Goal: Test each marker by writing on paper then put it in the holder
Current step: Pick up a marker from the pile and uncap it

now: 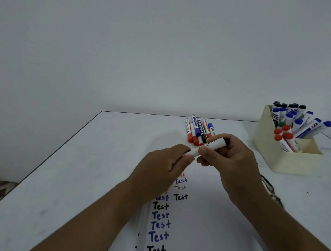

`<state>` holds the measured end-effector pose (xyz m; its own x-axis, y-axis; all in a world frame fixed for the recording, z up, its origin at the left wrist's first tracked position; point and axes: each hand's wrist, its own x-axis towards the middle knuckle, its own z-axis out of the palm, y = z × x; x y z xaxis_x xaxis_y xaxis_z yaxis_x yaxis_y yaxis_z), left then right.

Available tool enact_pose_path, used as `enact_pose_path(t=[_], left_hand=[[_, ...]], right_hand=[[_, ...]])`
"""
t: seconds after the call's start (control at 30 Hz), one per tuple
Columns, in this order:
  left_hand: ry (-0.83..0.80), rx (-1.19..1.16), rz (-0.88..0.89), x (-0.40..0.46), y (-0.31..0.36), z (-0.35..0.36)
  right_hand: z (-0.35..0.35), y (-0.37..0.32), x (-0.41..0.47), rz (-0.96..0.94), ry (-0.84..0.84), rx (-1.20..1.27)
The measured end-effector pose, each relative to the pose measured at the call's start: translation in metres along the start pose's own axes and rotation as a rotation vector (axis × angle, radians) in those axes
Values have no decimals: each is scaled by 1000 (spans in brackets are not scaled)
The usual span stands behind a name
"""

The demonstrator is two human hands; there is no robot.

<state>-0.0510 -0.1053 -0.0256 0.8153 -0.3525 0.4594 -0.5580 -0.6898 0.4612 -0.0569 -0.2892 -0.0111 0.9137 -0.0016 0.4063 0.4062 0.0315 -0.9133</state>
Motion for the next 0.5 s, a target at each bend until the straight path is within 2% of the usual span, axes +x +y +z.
enact_pose_path(t=[0.3,0.5], left_hand=[[69,-117,-13,2,9,-2],[99,-113,-28,5,6,2]], right_hand=[[3,-4,0,62,8,29],[6,-3,-1,73,29,42]])
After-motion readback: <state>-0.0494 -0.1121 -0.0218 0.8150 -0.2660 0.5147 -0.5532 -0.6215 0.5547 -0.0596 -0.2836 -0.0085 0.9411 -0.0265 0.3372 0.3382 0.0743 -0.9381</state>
